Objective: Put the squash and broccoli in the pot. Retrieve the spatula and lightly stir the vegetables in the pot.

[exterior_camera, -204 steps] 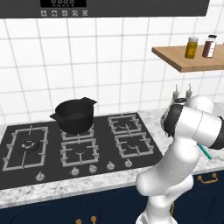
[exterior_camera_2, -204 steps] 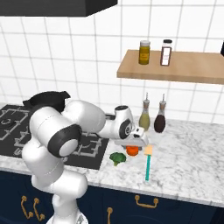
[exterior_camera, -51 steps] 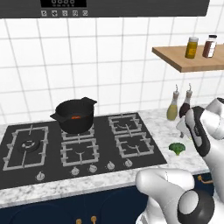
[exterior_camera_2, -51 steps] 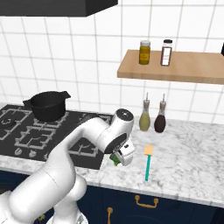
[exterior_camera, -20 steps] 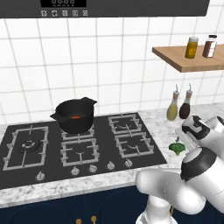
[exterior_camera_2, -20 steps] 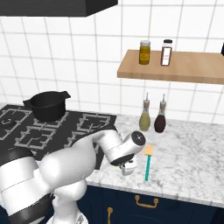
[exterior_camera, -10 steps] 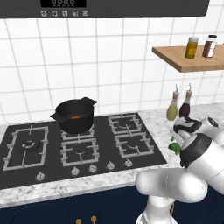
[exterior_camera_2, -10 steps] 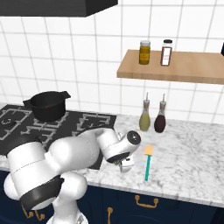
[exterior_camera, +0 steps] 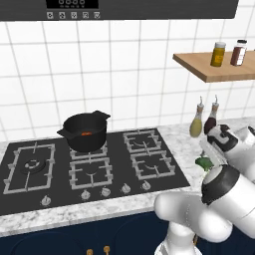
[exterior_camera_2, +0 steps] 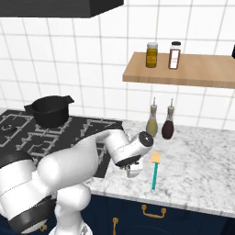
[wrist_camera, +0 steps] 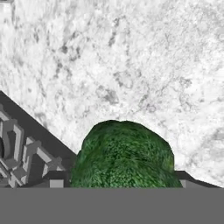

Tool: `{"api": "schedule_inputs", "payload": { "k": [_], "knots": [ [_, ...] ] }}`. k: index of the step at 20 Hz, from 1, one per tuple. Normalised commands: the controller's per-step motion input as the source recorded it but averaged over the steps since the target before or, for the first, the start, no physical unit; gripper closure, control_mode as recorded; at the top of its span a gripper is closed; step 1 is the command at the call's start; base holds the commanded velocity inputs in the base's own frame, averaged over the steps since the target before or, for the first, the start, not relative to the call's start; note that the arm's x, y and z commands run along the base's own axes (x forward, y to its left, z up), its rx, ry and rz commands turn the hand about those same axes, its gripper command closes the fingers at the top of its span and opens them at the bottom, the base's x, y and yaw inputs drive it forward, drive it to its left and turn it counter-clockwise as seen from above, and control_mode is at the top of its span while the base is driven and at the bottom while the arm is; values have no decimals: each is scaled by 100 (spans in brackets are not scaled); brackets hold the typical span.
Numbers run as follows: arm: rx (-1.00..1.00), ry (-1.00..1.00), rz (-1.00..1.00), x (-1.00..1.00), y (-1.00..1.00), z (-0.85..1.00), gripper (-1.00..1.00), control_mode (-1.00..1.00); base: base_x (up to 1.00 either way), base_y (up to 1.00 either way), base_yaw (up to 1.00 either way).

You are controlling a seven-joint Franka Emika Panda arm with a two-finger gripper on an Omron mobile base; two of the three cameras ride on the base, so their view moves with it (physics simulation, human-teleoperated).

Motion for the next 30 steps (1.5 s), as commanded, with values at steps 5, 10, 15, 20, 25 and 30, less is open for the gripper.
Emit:
{"api": "schedule_inputs", "payload": {
  "k": [5,10,15,20,25,30],
  "knots": [
    [-4,-6,0,-10,99,100,100,-100,0,0,0],
    [-14,-1,0,0,100,97,100,-100,0,0,0],
    [-16,2,0,34,100,86,100,-100,0,0,0],
    [-14,7,0,77,100,71,100,-100,0,0,0],
    [-9,13,2,96,89,66,100,-100,0,0,0],
    [-11,16,11,92,65,22,100,-100,0,0,0]
  ]
}}
